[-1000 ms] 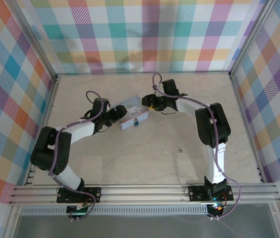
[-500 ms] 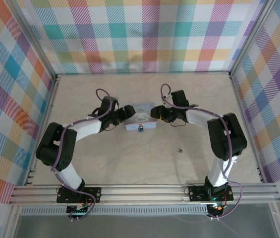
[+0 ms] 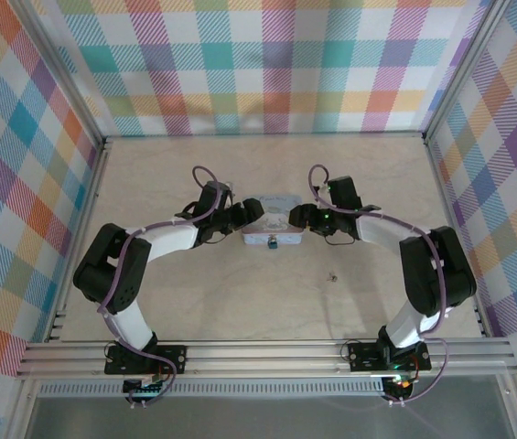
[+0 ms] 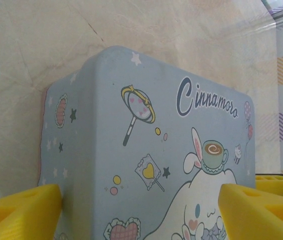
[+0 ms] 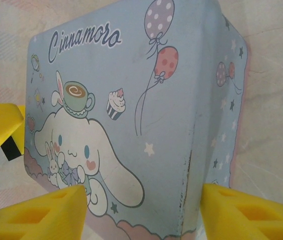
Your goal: Unlock a padlock with a key
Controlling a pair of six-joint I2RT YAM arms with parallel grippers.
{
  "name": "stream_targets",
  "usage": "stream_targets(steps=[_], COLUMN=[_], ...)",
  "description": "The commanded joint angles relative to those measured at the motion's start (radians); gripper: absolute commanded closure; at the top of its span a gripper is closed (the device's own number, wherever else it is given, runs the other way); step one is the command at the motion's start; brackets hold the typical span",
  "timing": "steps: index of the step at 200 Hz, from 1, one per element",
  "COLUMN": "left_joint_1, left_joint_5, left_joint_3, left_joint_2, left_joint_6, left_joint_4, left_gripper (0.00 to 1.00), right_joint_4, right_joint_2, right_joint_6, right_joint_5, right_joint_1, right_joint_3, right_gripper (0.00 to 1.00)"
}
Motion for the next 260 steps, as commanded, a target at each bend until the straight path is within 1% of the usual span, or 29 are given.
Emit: stream_targets(steps=[1, 15, 40, 67, 84, 104, 134, 159, 181, 195, 209, 231, 260], left_joint_1=[-0.038, -0.036, -0.026, -0.013, -0.013, -0.013, -0.035, -0.093, -0.169, -0.228, -0.292, -0.373, -0.437], left_joint_5=[0.039, 0.012, -0.033, -0.081, -0.128, -0.156, -0.153, -0.134, -0.129, -0.161, -0.206, -0.250, -0.276], left_joint_3=[0.024, 0.020, 0.021, 0.017, 0.015, 0.013, -0.021, -0.049, -0.084, -0.102, -0.113, -0.126, -0.112], left_joint_2=[-0.007, -0.032, -0.081, -0.146, -0.193, -0.239, -0.314, -0.368, -0.397, -0.403, -0.401, -0.380, -0.325], left_joint_6=[-0.008, 0.012, 0.051, 0.094, 0.129, 0.159, 0.180, 0.213, 0.223, 0.222, 0.214, 0.192, 0.184], left_joint_4=[0.009, -0.017, -0.081, -0.151, -0.217, -0.298, -0.374, -0.416, -0.422, -0.421, -0.415, -0.385, -0.372], left_gripper=[0.15, 0.12, 0.10, 0.09, 0.09, 0.09, 0.11, 0.13, 0.15, 0.16, 0.18, 0.18, 0.18], right_joint_4=[0.009, -0.019, -0.083, -0.171, -0.212, -0.318, -0.519, -0.668, -0.730, -0.757, -0.755, -0.727, -0.663], right_joint_2=[-0.039, -0.058, -0.104, -0.190, -0.274, -0.361, -0.447, -0.479, -0.510, -0.516, -0.513, -0.501, -0.451], right_joint_6=[-0.008, -0.012, -0.025, -0.045, -0.054, -0.047, -0.033, -0.003, 0.032, 0.061, 0.079, 0.110, 0.144], right_joint_5=[-0.007, 0.026, 0.094, 0.212, 0.293, 0.402, 0.488, 0.523, 0.530, 0.526, 0.498, 0.482, 0.458], right_joint_1=[0.007, 0.003, -0.003, -0.003, -0.003, -0.004, -0.004, -0.003, -0.003, -0.004, -0.002, 0.006, 0.037], right_joint_3=[-0.004, -0.002, 0.003, -0.004, -0.027, -0.027, -0.004, -0.004, -0.047, -0.075, -0.108, -0.160, -0.198], right_gripper=[0.36, 0.34, 0.32, 0.31, 0.30, 0.28, 0.31, 0.39, 0.46, 0.50, 0.54, 0.56, 0.58])
